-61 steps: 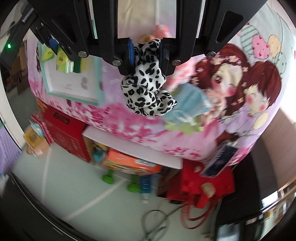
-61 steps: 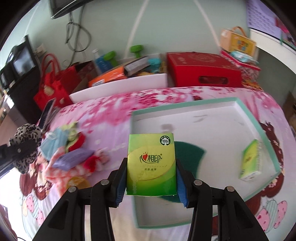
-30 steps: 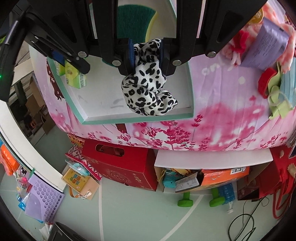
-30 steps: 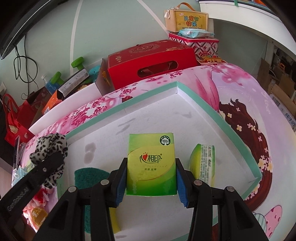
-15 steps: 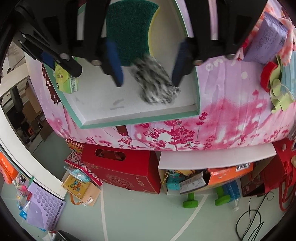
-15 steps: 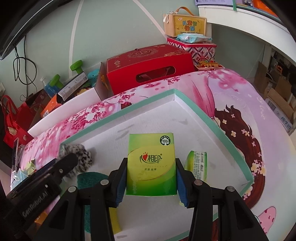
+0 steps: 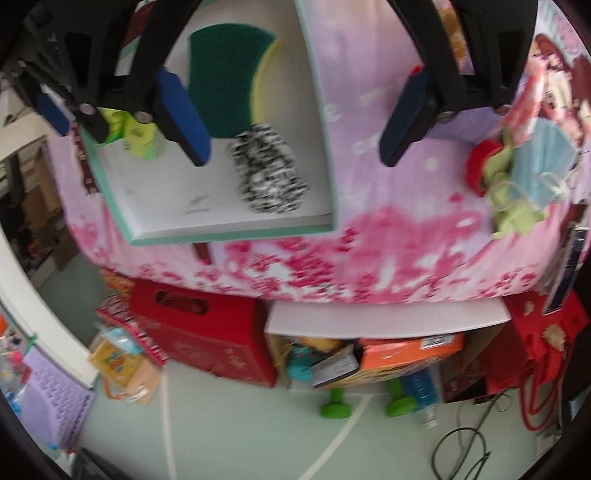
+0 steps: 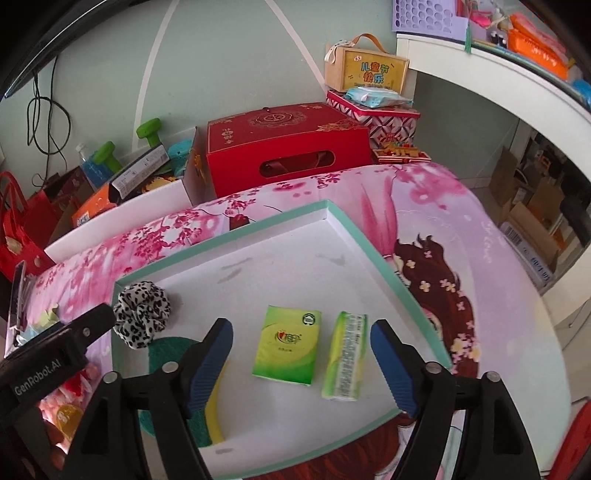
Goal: Organize soft objects
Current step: 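Open both tools to drop the scrunchie and tissue pack into the tray, then move both tools back over the remaining pile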
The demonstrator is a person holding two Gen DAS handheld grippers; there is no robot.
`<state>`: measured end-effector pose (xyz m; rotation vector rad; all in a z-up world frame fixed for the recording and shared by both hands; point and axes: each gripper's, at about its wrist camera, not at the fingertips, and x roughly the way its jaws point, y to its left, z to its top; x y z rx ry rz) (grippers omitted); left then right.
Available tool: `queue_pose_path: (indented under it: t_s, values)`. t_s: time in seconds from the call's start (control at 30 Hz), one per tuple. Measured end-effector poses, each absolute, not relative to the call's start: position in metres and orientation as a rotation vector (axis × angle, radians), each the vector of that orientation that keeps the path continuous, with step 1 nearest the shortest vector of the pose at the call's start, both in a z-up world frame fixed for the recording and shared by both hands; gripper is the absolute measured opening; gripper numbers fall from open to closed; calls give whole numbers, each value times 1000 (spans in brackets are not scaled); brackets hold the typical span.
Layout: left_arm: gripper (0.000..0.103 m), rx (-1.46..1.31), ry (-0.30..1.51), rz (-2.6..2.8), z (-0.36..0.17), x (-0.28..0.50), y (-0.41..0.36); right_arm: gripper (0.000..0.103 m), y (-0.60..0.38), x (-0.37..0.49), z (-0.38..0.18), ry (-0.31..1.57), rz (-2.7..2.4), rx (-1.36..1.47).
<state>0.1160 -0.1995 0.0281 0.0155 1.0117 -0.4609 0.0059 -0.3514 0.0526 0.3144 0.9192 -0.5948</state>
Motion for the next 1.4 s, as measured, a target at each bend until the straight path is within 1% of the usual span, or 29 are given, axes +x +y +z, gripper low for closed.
queue_pose_path:
  t_s: [0.03, 0.2, 0.23, 0.63, 0.97, 1.1, 1.4]
  values:
    - [95, 30, 1022, -437, 28, 116, -197, 82, -352, 5, 54, 921, -597, 313]
    - [95, 74, 1040, -353, 28, 117, -184, 101, -355, 0, 57, 930, -608, 314]
    - [95, 64, 1039, -344, 30, 117, -181, 103, -356, -1, 57, 933, -613, 312]
    - [95, -9, 1008, -214, 48, 120, -131, 103, -355, -4, 60, 928, -614, 303]
    - [95, -102, 978, -64, 59, 117, -58, 103, -342, 0, 64, 886, -554, 344]
    - [95, -134, 976, -16, 58, 114, -29, 103, -324, 9, 65, 897, -524, 316]
    - [95, -187, 979, 62, 51, 106, 17, 103, -249, 44, 61, 937, -312, 202]
